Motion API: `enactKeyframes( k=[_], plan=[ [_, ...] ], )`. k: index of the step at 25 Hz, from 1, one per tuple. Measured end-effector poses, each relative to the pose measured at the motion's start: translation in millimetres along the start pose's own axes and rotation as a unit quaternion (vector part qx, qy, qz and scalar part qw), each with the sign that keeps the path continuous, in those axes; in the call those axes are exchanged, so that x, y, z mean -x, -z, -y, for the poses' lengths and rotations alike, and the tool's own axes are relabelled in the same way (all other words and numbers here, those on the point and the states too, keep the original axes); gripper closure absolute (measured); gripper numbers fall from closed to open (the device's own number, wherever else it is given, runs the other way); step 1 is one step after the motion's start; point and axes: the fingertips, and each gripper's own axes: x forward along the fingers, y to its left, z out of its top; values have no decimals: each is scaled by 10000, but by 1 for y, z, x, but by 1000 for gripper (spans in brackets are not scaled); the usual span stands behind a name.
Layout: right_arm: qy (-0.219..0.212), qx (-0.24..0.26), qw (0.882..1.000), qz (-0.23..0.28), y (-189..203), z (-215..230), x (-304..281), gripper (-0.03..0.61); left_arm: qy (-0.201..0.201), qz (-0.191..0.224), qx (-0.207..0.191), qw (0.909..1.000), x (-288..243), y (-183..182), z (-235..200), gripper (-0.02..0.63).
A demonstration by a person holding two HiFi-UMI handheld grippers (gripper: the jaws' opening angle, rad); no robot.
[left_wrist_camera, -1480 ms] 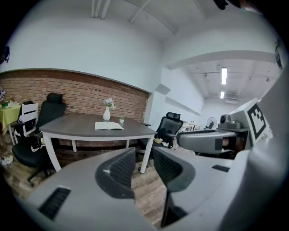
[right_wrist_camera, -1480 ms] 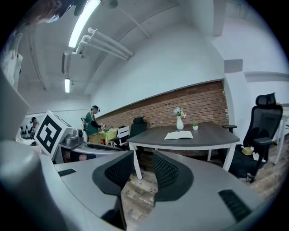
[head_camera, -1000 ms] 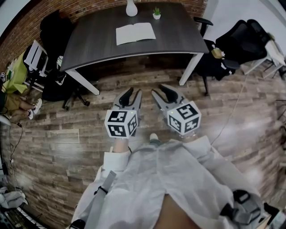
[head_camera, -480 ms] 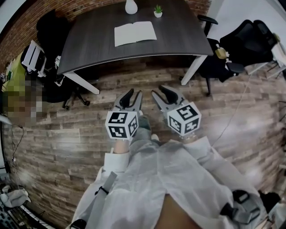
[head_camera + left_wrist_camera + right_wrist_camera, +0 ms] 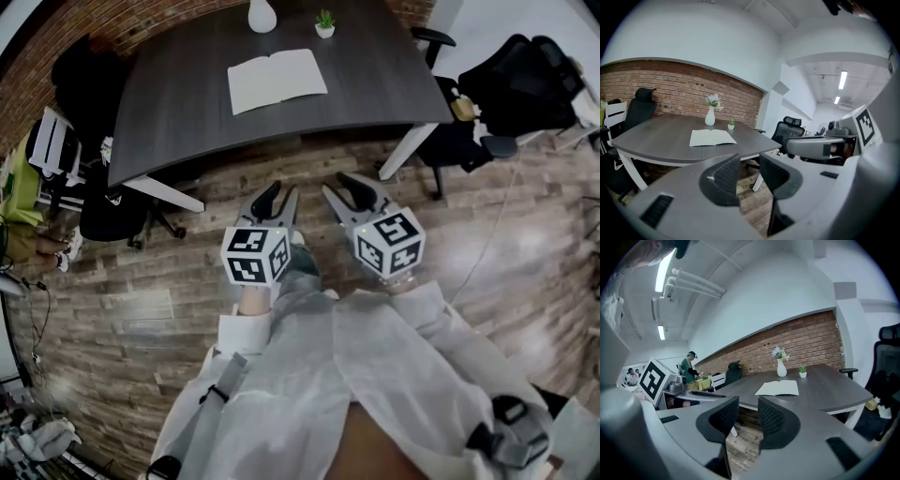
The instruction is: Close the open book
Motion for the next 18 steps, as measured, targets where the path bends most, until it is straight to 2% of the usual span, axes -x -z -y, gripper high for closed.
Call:
enactKeyframes(
  k=[9, 18],
  plan=[
    [186, -53, 9998, -16, -40, 28, -100, 468, 290, -104, -154, 9994, -60, -54, -82, 506],
    [532, -52, 9986, 48, -67, 63, -164, 468, 543, -65, -347, 9979, -108, -92, -133, 506]
  ],
)
